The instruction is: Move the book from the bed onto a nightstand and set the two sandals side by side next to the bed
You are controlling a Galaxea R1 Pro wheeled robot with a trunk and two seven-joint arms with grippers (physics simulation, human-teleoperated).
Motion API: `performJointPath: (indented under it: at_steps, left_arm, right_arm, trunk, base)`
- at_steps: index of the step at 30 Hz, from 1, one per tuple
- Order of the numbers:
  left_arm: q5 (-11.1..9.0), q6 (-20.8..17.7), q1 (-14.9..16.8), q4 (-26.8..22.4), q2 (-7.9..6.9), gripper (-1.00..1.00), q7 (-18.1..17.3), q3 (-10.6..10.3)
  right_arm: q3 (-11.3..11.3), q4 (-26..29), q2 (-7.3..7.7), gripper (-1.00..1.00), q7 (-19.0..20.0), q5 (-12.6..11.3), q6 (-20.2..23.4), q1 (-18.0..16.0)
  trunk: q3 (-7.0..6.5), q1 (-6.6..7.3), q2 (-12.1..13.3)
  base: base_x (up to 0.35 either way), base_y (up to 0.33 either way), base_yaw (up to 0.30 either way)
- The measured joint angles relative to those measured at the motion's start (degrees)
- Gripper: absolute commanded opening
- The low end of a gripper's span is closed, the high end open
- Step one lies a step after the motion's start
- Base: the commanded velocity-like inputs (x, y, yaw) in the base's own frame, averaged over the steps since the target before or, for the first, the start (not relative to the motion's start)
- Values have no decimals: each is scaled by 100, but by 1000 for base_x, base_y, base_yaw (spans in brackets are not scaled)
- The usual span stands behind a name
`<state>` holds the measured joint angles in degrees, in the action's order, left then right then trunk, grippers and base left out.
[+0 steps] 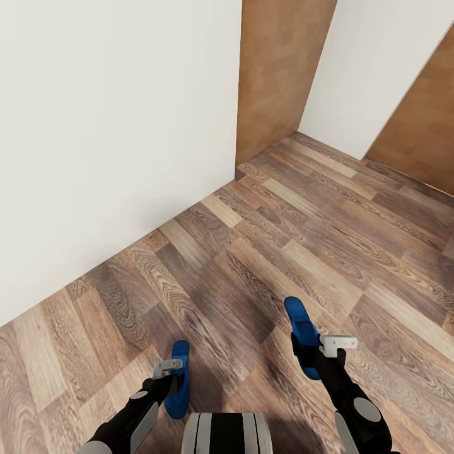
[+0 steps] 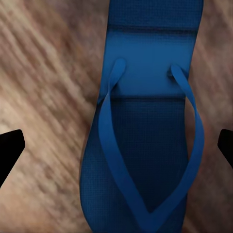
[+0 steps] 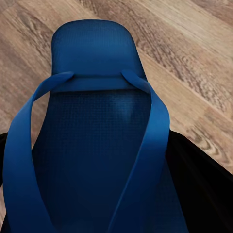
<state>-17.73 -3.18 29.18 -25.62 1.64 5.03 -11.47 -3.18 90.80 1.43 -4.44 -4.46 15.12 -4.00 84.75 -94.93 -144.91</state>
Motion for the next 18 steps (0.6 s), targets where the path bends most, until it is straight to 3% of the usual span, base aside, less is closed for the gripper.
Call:
performJointPath:
  at_steps: [14, 18]
  left_arm:
    - [-1, 0, 2, 0, 14, 100, -5, -73]
    - [0, 0, 0, 0, 30, 100, -7, -77]
  right_arm:
    - [0, 0, -8, -100, -1, -4, 0, 0]
    - [0, 0, -8, -100, 0, -4, 0, 0]
  trunk:
    - [0, 0, 0]
    - [88, -11, -5]
  base:
    - [0, 0, 0]
    - [0, 0, 0]
